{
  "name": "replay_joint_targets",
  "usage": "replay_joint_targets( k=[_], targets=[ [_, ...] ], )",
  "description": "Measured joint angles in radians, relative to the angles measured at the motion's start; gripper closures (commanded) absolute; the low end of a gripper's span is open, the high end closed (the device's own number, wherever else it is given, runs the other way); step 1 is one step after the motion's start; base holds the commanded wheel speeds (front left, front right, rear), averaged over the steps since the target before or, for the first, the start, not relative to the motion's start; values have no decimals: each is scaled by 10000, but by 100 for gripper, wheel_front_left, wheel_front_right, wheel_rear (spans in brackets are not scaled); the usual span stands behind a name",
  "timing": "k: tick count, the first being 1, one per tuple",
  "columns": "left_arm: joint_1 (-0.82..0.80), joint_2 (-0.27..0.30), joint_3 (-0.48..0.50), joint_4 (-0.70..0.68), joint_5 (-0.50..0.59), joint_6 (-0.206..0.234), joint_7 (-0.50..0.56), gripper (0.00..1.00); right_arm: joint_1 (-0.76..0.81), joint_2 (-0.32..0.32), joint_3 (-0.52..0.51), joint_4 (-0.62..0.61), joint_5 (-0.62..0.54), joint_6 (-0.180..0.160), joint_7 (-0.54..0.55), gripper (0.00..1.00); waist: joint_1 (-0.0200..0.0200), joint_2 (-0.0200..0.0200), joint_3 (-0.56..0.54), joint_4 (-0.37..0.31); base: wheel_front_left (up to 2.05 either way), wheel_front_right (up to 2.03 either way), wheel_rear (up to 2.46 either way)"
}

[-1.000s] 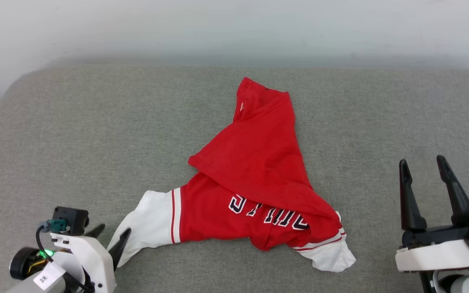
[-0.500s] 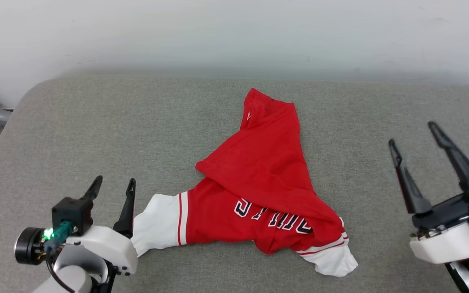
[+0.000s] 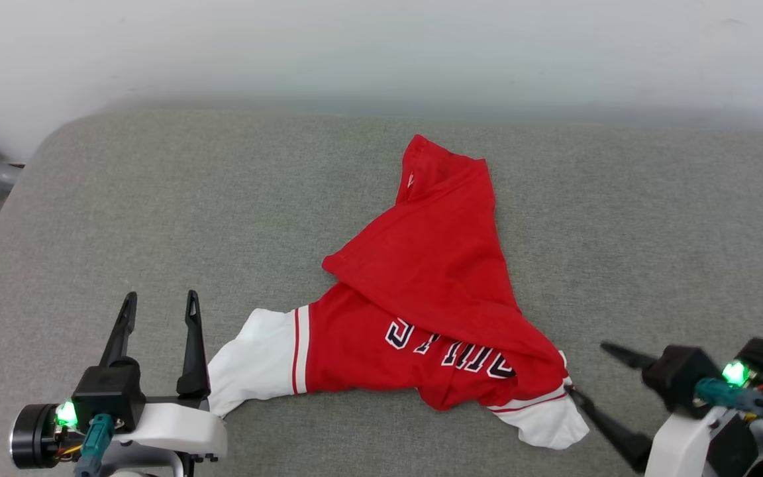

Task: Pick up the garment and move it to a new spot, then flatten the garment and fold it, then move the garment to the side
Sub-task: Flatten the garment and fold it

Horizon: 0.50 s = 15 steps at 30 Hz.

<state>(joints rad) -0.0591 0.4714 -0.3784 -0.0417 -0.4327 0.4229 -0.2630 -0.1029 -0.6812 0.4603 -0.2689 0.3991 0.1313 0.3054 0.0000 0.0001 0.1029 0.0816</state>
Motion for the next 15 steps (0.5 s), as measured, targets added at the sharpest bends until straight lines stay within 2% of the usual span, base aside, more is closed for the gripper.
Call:
replay_joint_targets(
  k=[4,7,10,15],
  targets=[
    [181,-510,435,-44,560,-360,0,0,196,-441,546,-441,629,0,1551,0,0,0,178,112,0,0,0],
    [245,-859,685,19,872,-644,0,0,217,-625,846,-506,765,0,2251,0,0,0,328,208,0,0,0],
    [238,-1210,884,96,1179,-959,0,0,135,-803,1068,-368,593,0,2472,0,0,0,497,321,0,0,0],
    [115,-1722,1198,242,1601,-1427,0,0,-193,-734,1434,253,431,0,2309,0,0,0,821,536,0,0,0]
  ],
)
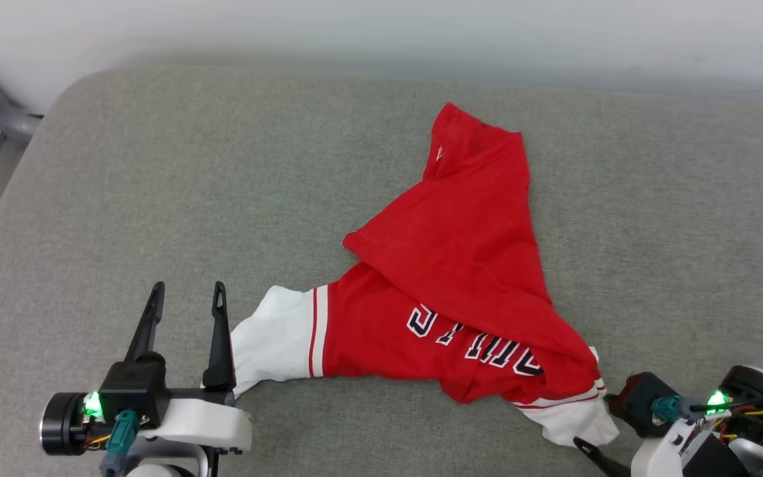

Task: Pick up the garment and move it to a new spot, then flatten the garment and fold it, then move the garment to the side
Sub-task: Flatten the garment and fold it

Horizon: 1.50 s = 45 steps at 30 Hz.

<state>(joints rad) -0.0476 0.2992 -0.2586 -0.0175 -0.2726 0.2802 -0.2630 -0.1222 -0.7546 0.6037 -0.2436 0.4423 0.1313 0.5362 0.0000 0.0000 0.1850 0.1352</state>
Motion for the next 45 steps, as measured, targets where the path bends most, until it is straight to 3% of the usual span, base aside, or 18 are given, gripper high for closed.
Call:
replay_joint_targets(
  k=[10,11,12,13,20,24,38,44,45],
  targets=[
    [-427,-890,464,395,673,-803,0,0,-853,282,945,1647,19,0,-709,0,0,0,792,502,0,0,0],
    [-432,-963,518,422,711,-880,0,0,-894,272,1058,1818,59,0,-763,34,0,0,852,545,0,0,0],
    [-441,-1020,577,454,775,-943,0,0,-975,257,1166,1929,56,-2,-857,82,0,0,897,587,0,0,0],
    [-442,-1080,660,481,821,-988,0,0,-1058,257,1221,2052,63,0,-993,100,0,1,934,615,0,0,0],
    [-436,-1348,1087,694,1126,-1346,0,0,-1175,491,1308,2485,259,0,-1682,100,0,0,724,420,0,0,0],
    [-352,-1471,1269,788,1281,-1561,0,0,-798,662,775,2428,594,2,-1996,100,0,0,449,177,0,0,0],
    [53,-1643,1850,872,1572,-2031,0,0,2078,1097,-3745,2681,1066,2,-2205,100,0,0,-176,-890,0,0,0],
    [53,-1818,1906,941,1722,-2180,0,0,2626,1231,-4598,3674,976,2,-2017,100,0,0,-142,-887,0,0,0],
    [53,-1824,1929,961,1733,-2190,0,0,2653,1264,-4667,3797,966,2,-2040,78,0,0,-148,-876,0,0,0]
  ],
)
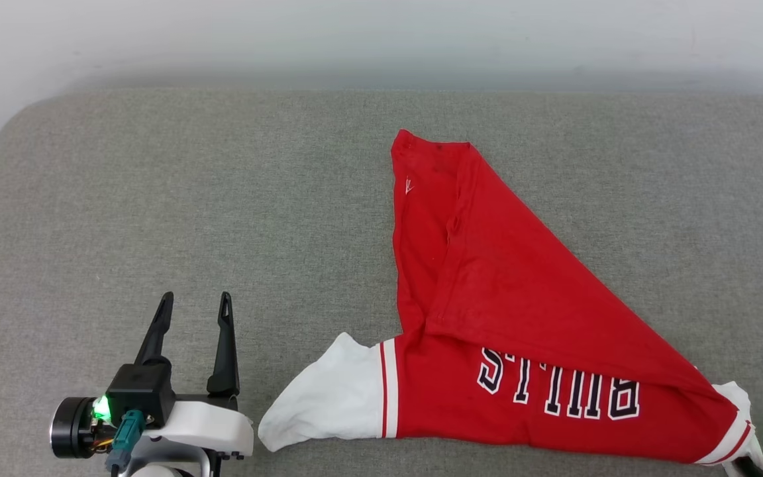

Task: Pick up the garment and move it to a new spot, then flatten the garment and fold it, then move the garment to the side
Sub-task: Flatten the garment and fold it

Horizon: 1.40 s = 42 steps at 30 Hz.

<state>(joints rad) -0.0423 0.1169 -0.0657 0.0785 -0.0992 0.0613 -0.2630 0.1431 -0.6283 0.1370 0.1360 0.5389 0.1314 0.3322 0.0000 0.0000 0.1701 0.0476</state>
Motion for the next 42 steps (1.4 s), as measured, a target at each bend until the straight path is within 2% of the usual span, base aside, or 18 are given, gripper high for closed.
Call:
replay_joint_targets(
  k=[1,2,7,11,17,22,25,31,35,42],
  targets=[
    [0,-10,33,25,6,-17,0,0,-1,46,-27,67,33,0,-65,46,0,0,-15,9,0,0,0],
    [3,-27,65,40,15,-31,0,0,-5,125,-73,90,69,0,-128,0,0,0,-37,14,0,0,0],
    [175,-44,213,104,115,-81,0,0,-83,320,-385,-295,-46,0,-637,0,0,0,-224,-23,0,0,0],
    [233,-61,286,86,209,-140,0,0,-39,374,-1072,-1275,-140,0,-663,0,0,0,-379,-62,0,0,0],
    [289,-123,303,19,349,-190,0,0,53,295,-2360,-3402,-702,-2,-17,0,-1,0,-496,-72,0,0,0],
    [289,-169,290,15,426,-268,0,0,-179,44,-2562,-4815,-999,-2,658,0,0,0,-479,-30,0,0,0],
    [284,-194,274,12,449,-314,0,0,-638,-370,-2046,-5271,-1003,0,1164,0,-1,0,-425,4,0,0,0],
    [163,-272,171,-21,500,-368,0,0,-1477,-1369,-117,-5227,-846,0,2523,0,0,0,-230,138,0,0,0],
    [32,-326,117,-33,514,-435,0,0,-2051,-1737,1137,-4700,-529,2,3170,0,0,0,-27,249,0,0,0],
    [-297,-397,15,-44,525,-500,0,0,-3259,-1958,2303,-2859,-96,-2,3175,0,0,0,455,515,0,0,0]
  ],
)
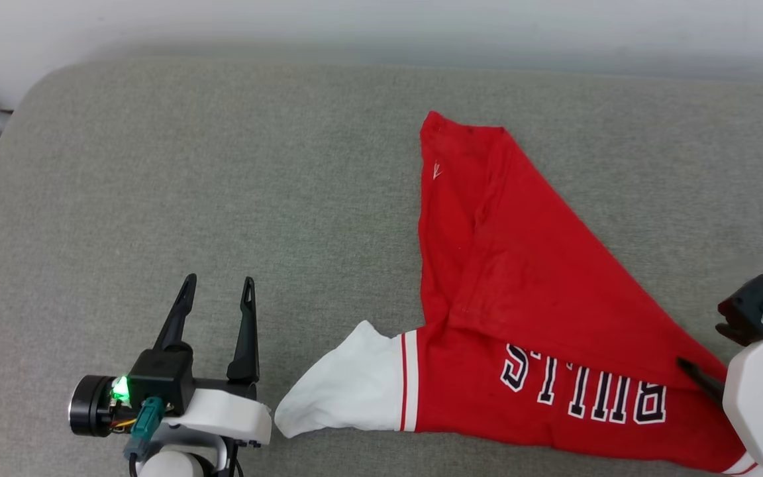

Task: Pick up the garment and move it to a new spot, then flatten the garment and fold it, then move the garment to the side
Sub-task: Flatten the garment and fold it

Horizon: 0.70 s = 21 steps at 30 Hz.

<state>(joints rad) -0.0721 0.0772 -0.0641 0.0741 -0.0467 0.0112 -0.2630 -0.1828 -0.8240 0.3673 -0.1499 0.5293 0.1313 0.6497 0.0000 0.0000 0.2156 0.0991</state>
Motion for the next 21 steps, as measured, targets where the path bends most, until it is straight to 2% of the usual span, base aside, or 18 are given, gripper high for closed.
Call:
replay_joint_targets(
  k=[12,13,14,15,21],
  targets=[
    [-474,-119,-174,113,4,-86,0,0,-1499,186,2063,3147,621,0,-715,0,0,0,731,521,0,0,0],
    [-499,-127,-176,130,4,-86,0,0,-1578,184,2196,3296,688,0,-851,9,-1,-1,741,548,0,0,0],
    [-506,-132,-173,144,6,-86,0,0,-1657,213,2303,3430,823,0,-1022,86,-1,-1,730,555,0,0,0],
    [-506,-134,-169,165,4,-86,0,0,-1685,244,2366,3526,965,0,-1248,100,-1,-1,704,552,0,0,0],
    [-268,-150,29,249,2,-69,0,0,-1757,449,2577,3336,1241,-4,-2533,100,0,0,310,394,0,0,0]
  ],
)
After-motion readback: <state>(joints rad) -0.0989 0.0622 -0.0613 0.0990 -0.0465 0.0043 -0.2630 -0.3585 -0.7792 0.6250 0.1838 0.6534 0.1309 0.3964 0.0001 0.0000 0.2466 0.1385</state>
